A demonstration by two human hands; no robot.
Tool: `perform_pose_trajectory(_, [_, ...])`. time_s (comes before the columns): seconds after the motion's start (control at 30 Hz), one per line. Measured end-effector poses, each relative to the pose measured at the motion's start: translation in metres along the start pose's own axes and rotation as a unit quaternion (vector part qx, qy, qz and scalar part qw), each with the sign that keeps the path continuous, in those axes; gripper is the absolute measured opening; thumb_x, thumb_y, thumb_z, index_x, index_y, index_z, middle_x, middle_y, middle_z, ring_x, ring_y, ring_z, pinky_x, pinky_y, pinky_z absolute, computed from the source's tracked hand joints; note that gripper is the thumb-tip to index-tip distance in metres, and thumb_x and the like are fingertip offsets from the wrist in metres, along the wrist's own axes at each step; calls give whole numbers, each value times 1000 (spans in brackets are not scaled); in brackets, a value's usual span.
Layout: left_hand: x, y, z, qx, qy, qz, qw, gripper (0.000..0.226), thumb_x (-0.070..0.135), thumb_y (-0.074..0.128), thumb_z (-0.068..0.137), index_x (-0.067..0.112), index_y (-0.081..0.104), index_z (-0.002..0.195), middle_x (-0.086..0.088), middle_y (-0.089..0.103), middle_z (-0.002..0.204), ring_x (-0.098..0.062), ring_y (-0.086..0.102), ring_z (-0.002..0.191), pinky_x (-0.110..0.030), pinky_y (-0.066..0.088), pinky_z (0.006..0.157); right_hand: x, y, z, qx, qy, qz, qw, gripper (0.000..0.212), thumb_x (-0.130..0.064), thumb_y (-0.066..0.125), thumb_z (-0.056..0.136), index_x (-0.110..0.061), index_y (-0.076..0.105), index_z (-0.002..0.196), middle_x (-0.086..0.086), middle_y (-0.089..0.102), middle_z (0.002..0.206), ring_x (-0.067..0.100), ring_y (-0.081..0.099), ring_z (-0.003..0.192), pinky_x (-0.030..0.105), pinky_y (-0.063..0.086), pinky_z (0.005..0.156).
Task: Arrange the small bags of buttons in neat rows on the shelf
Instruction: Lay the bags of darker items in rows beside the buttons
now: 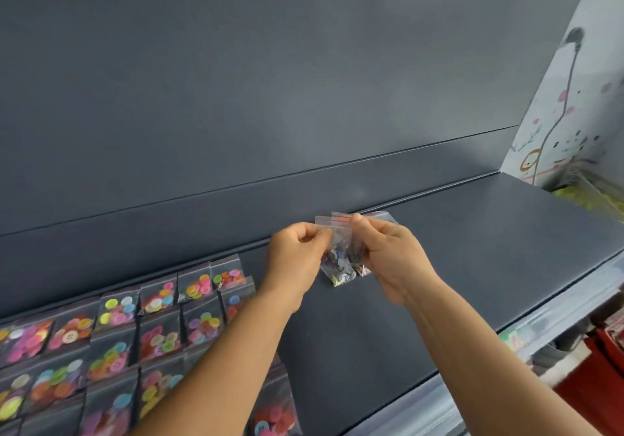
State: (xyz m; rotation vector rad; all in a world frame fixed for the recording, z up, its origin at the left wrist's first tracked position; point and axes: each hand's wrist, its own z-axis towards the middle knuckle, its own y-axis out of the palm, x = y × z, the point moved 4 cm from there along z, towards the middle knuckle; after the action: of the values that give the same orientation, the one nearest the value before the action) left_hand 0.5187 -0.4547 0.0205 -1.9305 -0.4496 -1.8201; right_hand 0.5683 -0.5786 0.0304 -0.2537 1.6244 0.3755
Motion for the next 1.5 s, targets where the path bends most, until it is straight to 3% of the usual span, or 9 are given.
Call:
perform_pose_trajectory(0.2, [5,59,7,29,-13,-8,999,10,22,67,85,13,69,86,-5,74,84,-19,69,78,-33,56,76,-6,-57,34,9,-4,1,1000,14,-16,63,89,-11,75,83,10,72,73,19,65,61,27,50,58])
perform_pose_trajectory(0.5, [-4,110,-2,80,-56,21,995,15,18,61,89,8,70,83,2,67,70,2,52,48,-16,43,55,-4,-116,66,-41,29,11,999,16,-18,62,88,-12,74,78,11,66,69,21,56,58,26,45,55])
perform_pose_trajectory(0.7, [-1,121,-3,98,-42,61,992,9,23,62,86,15,67,85,2,70,76,-6,56,60,-27,49,64,2,-122,80,-87,55,8,995,16,-19,64,87,-6,74,84,18,72,84,35,67,75,45,54,80])
perform_pose_trajectory(0.83, [-1,125,0,110,-39,91,989,11,18,61,86,14,68,79,1,70,70,-6,60,57,-30,55,68,5,-126,85,-127,67,-41,989,19,-19,60,91,-4,72,87,11,68,71,19,60,60,25,52,60])
perform_pose_trajectory(0.97, [-14,119,0,138,-64,90,984,12,15,60,88,12,67,79,2,68,65,-4,60,52,-28,54,64,12,-143,96,-115,61,-161,978,18,-22,62,89,-11,75,82,13,56,68,22,48,63,30,44,61])
perform_pose_trajectory(1.13, [-29,132,5,136,-75,156,975,10,14,59,85,15,66,78,-1,72,74,-10,65,60,-37,59,72,28,-156,102,-108,40,-284,952,14,-16,62,87,-14,74,95,-7,58,56,11,48,50,21,43,54])
perform_pose_trajectory(1.27, [-22,139,6,126,-25,382,915,20,22,55,90,19,59,110,4,65,109,-19,61,97,-31,50,78,29,-165,102,-72,-52,-442,892,39,-19,62,87,-19,58,125,3,58,116,20,57,104,25,43,85])
perform_pose_trajectory(1.37, [-20,143,4,88,49,494,864,34,24,51,95,22,52,129,4,50,126,-18,43,119,-31,42,88,32,-172,97,-93,-93,-499,857,32,-18,62,87,-22,61,118,5,51,118,24,51,109,29,43,86])
perform_pose_trajectory(1.5, [-34,156,5,-21,114,544,831,32,21,43,99,19,59,126,8,53,128,-16,37,120,-31,39,97,44,-168,89,-151,-122,-519,832,18,-15,59,85,-25,71,95,4,58,103,27,52,101,33,46,83])
